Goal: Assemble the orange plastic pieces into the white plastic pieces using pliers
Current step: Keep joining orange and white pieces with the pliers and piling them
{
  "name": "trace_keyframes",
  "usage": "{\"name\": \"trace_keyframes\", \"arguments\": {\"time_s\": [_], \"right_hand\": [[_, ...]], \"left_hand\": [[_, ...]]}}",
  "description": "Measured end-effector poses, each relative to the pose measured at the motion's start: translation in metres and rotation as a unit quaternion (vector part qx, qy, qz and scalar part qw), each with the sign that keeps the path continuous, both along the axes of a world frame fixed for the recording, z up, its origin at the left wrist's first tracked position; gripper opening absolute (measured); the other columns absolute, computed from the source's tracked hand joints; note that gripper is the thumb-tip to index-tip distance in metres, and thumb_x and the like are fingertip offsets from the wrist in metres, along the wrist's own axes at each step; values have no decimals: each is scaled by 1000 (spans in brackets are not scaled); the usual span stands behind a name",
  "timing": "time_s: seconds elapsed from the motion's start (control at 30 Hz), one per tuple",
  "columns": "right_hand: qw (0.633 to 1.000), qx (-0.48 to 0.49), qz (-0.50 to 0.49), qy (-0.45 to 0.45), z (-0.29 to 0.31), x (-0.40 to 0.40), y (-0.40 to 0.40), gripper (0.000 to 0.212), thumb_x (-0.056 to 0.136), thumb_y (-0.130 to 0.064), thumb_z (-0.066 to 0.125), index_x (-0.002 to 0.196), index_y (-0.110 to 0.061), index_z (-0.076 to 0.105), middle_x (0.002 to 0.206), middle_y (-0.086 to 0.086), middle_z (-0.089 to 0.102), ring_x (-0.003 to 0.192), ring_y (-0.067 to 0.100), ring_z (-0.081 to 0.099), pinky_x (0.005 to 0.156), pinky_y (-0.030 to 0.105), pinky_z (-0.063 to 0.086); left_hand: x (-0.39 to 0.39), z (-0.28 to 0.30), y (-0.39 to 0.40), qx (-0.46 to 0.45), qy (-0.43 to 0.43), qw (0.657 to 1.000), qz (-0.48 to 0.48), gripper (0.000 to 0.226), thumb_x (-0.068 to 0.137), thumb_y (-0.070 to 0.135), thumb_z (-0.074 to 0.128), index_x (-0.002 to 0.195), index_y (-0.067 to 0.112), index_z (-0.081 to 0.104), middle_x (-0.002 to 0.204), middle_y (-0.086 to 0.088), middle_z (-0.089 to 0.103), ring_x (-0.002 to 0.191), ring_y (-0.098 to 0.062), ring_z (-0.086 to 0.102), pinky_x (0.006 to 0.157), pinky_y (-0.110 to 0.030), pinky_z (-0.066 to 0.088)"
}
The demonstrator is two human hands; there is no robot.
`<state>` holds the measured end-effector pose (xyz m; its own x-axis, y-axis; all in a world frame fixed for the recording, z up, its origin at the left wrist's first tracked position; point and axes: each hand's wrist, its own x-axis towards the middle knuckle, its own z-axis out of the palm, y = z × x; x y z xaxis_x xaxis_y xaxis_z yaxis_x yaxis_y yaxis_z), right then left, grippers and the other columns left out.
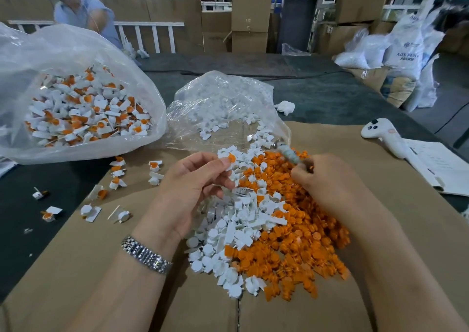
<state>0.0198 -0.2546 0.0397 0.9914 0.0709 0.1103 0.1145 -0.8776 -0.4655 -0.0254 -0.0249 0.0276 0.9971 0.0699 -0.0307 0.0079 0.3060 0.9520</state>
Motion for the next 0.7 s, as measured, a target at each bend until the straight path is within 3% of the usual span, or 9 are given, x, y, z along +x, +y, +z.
{"name": "trace_keyframes", "arguments": {"time_s": [0.1,0.17,0.23,0.3,0.37,0.47,0.57,0.7], "right_hand": [[966,247,17,68,17,-6,-9,25,93,-45,64,75,-28,68,52,-6,60,43,2,51,42,14,38],[920,354,66,152,22,-9,-10,18,89,-39,69,90,-21,72,67,0,64,60,11,58,59,20,48],[883,405,120,204,20,-10,-8,23,93,-24,64,111,-11,67,84,4,70,79,20,64,76,31,52],[888,372,174,206,19,-15,-4,20,98,-21,59,116,-14,64,95,3,75,88,19,70,76,29,56],[909,303,215,189,22,-22,0,19,97,-32,60,110,-21,67,97,-2,75,89,13,72,75,28,58],[934,204,242,167,24,-30,8,23,97,-46,56,103,-28,68,96,-8,74,89,7,71,87,39,58],[935,194,249,160,27,-36,15,28,98,-49,52,98,-27,68,93,-5,73,89,12,71,91,48,56],[936,175,262,156,29,-38,16,29,98,-52,50,96,-29,68,93,-4,72,88,12,70,88,45,56]], "left_hand": [[0,1,0,-3,-5,1000,9,15,69,23,83,78,13,76,80,-10,72,64,-19,70,49,-21,51],[0,1,1,-6,-10,1000,12,16,67,26,84,77,15,77,80,-9,72,64,-19,69,50,-21,51],[1,1,1,-9,-18,1000,17,14,70,26,84,77,17,77,80,-8,71,65,-18,68,51,-21,50],[0,1,1,-19,-29,999,21,7,74,23,81,75,18,77,80,-7,71,63,-17,66,50,-20,49],[0,2,1,-28,-41,998,24,4,77,22,80,73,20,77,79,-6,71,61,-15,65,50,-19,49],[-2,4,-1,-24,-55,998,27,5,76,22,79,74,18,76,78,-5,71,60,-15,65,50,-19,48],[-2,4,-2,-13,-61,997,38,8,76,20,79,78,14,74,77,-6,71,61,-16,66,51,-19,48],[-2,3,-4,-4,-66,996,56,6,80,18,77,79,13,73,77,-7,70,61,-16,67,51,-19,48]]}}
